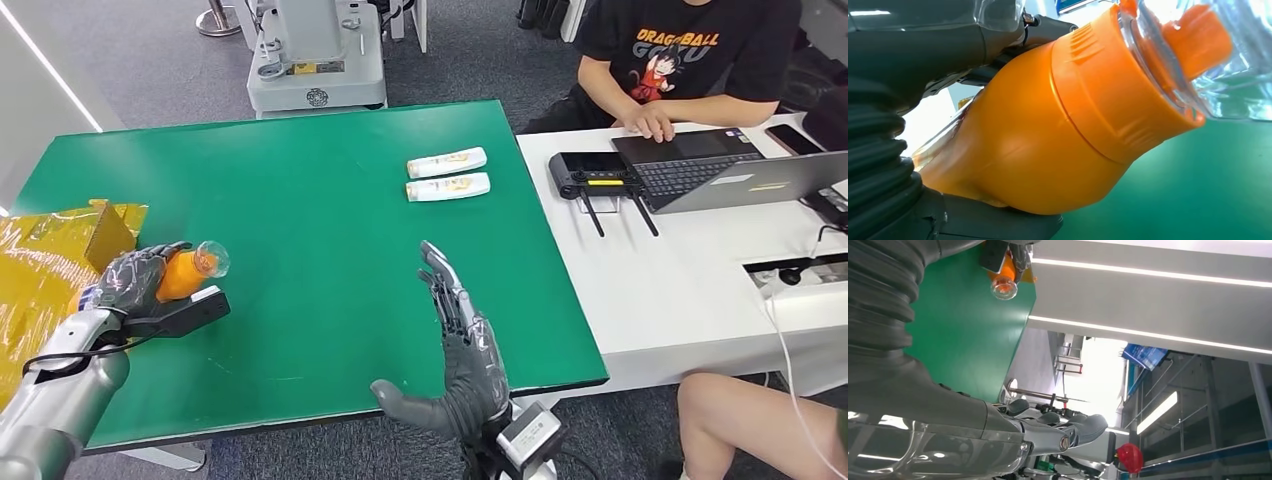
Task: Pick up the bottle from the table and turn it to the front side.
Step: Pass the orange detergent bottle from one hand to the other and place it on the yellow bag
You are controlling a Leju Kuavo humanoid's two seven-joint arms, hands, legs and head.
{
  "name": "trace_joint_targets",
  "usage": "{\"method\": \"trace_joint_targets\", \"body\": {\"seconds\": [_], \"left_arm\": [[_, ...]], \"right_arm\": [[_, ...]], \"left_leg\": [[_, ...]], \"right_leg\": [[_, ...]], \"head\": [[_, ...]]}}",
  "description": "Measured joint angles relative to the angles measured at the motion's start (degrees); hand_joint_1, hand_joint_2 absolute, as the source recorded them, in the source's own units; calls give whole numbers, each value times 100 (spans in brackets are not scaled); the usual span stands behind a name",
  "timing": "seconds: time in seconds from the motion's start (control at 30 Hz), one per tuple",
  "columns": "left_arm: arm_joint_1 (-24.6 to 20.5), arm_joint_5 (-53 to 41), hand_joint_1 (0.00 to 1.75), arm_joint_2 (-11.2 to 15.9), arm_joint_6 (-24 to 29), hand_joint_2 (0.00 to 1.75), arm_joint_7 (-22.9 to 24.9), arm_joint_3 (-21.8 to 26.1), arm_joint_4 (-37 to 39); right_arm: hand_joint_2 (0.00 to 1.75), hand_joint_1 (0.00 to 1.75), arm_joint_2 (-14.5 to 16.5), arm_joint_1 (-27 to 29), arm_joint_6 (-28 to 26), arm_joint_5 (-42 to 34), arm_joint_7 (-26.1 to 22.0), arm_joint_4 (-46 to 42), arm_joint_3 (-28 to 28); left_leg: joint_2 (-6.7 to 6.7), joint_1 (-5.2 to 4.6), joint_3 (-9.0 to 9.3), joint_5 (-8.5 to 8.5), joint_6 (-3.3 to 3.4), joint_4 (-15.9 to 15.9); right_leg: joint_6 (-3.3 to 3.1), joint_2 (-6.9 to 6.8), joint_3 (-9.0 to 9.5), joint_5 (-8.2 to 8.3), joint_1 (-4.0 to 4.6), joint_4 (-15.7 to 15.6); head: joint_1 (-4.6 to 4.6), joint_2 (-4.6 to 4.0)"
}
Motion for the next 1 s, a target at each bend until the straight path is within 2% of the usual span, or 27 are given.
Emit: {"method": "trace_joint_targets", "body": {"seconds": [0.33, 0.6, 1.0], "left_arm": [[-58, -798, 175, -45, 403, 175, 319, 1, 352], [-184, -1516, 175, -4, 470, 175, 640, 1, 607], [-252, -1882, 175, 172, 360, 175, 695, 0, 844]], "right_arm": [[175, 0, 14, -345, -92, -223, -208, 466, -6], [175, 0, 42, -482, -79, -299, -288, 761, -6], [175, 0, 42, -474, -7, -316, -418, 991, -6]], "left_leg": [[9, 13, 1, 5, -12, -1], [6, 17, -2, 6, -15, -1], [7, 17, -4, 4, -17, -1]], "right_leg": [[-10, 11, -6, 6, 13, 6], [-13, 10, -7, 5, 15, 7], [-15, 10, -10, 3, 15, 6]], "head": [[0, 0], [0, 0], [0, 0]]}}
